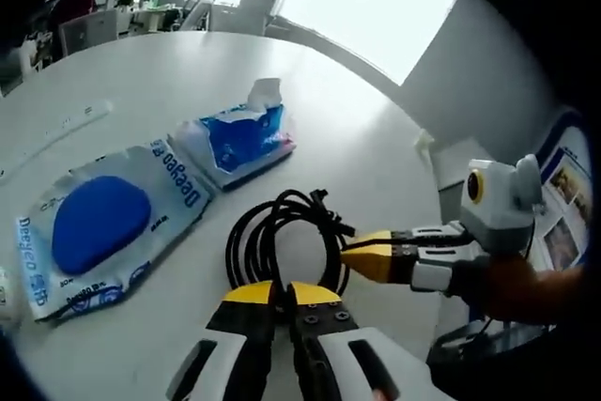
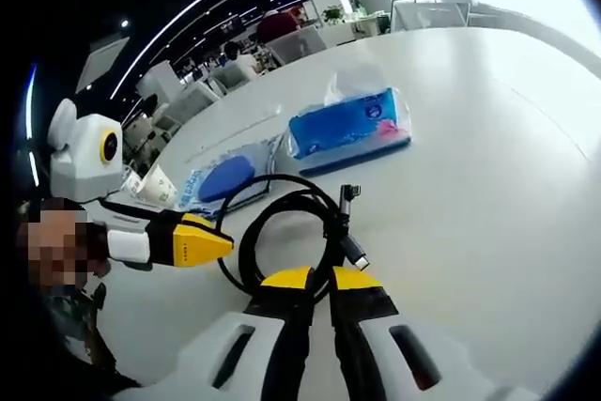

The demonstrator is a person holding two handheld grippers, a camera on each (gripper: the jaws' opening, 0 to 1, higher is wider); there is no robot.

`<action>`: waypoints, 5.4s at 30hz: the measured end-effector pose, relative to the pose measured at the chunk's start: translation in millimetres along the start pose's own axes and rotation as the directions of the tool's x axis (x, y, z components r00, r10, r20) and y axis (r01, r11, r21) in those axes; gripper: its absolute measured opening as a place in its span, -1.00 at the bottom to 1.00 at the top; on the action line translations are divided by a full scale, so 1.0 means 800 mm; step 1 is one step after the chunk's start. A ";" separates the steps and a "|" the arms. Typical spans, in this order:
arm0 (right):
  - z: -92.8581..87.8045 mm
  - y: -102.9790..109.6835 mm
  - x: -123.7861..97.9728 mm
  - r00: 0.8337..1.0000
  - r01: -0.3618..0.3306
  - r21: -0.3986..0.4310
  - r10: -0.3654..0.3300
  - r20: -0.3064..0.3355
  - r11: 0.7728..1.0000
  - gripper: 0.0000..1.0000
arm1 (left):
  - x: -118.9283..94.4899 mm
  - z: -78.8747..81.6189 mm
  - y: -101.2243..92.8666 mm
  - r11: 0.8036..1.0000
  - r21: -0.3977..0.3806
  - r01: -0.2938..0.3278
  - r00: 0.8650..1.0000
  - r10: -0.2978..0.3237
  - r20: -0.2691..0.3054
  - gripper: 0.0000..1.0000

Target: Arrange the tabletop items into an orderly group along one side of the table until the central work area is clear of visible clutter.

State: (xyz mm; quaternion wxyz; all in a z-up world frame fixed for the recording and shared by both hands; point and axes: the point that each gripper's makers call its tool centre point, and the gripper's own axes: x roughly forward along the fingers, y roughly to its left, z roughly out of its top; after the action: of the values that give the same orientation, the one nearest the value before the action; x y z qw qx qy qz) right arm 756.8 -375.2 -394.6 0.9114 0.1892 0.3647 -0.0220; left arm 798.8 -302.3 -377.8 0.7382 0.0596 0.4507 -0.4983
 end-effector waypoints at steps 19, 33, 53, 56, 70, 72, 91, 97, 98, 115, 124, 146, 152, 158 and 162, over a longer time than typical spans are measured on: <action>0.011 0.003 0.000 0.999 -0.037 -0.072 0.039 0.035 0.997 -0.75 | -0.003 0.000 0.000 1.000 0.017 0.012 0.998 -0.013 0.063 -0.57; 0.014 0.047 -0.020 0.992 -0.105 -0.263 0.118 0.033 0.959 -0.19 | -0.070 -0.035 0.007 0.999 0.026 -0.047 0.989 0.042 0.145 -0.29; 0.036 0.054 -0.049 0.976 -0.205 -0.395 0.219 -0.011 0.895 0.63 | -0.242 -0.089 0.056 0.951 -0.191 -0.245 0.883 0.300 0.360 0.22; 0.040 0.053 -0.055 0.976 -0.200 -0.405 0.217 -0.004 0.892 0.75 | -0.256 -0.098 0.063 0.943 -0.199 -0.266 0.875 0.323 0.360 0.25; 0.026 0.033 -0.093 0.978 -0.198 -0.408 0.208 -0.019 0.891 0.99 | -0.301 -0.146 0.072 0.916 -0.210 -0.342 0.870 0.393 0.297 0.69; 0.023 0.030 -0.097 0.978 -0.201 -0.404 0.209 -0.026 0.892 0.99 | -0.307 -0.151 0.076 0.911 -0.220 -0.349 0.863 0.404 0.304 0.71; 0.018 0.035 -0.122 0.975 -0.216 -0.452 0.217 -0.050 0.866 0.99 | -0.333 -0.155 0.070 0.899 -0.218 -0.379 0.841 0.433 0.325 0.99; 0.027 0.039 -0.125 0.975 -0.210 -0.456 0.219 -0.034 0.865 0.99 | -0.329 -0.154 0.072 0.905 -0.216 -0.367 0.849 0.421 0.318 1.00; 0.028 0.038 -0.124 0.975 -0.211 -0.454 0.221 -0.033 0.866 0.99 | -0.328 -0.154 0.071 0.907 -0.210 -0.365 0.851 0.417 0.319 1.00; 0.030 0.045 -0.125 0.975 -0.212 -0.451 0.220 -0.036 0.867 0.99 | -0.329 -0.157 0.077 0.911 -0.191 -0.366 0.857 0.410 0.311 1.00; 0.033 0.043 -0.122 0.975 -0.212 -0.456 0.218 -0.040 0.864 0.98 | -0.329 -0.158 0.076 0.917 -0.206 -0.343 0.863 0.394 0.317 1.00; 0.037 0.043 -0.127 0.977 -0.204 -0.466 0.207 -0.045 0.861 0.93 | -0.325 -0.158 0.069 0.922 -0.196 -0.333 0.867 0.381 0.321 0.99; 0.033 0.042 -0.126 0.977 -0.205 -0.462 0.205 -0.051 0.863 0.92 | -0.324 -0.159 0.069 0.923 -0.194 -0.333 0.869 0.380 0.316 0.99; 0.033 0.042 -0.125 0.978 -0.202 -0.460 0.204 -0.045 0.865 0.91 | -0.322 -0.160 0.069 0.923 -0.190 -0.335 0.871 0.380 0.312 0.99; 0.035 0.040 -0.125 0.979 -0.198 -0.458 0.202 -0.041 0.867 0.91 | -0.323 -0.158 0.070 0.922 -0.189 -0.336 0.868 0.382 0.317 0.99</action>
State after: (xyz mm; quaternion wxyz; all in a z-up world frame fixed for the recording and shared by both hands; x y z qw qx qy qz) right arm 707.9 -365.5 -298.4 0.9291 0.0047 0.3340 0.1586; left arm 741.1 -30.4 -285.0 0.8881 0.0061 0.3252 -0.3248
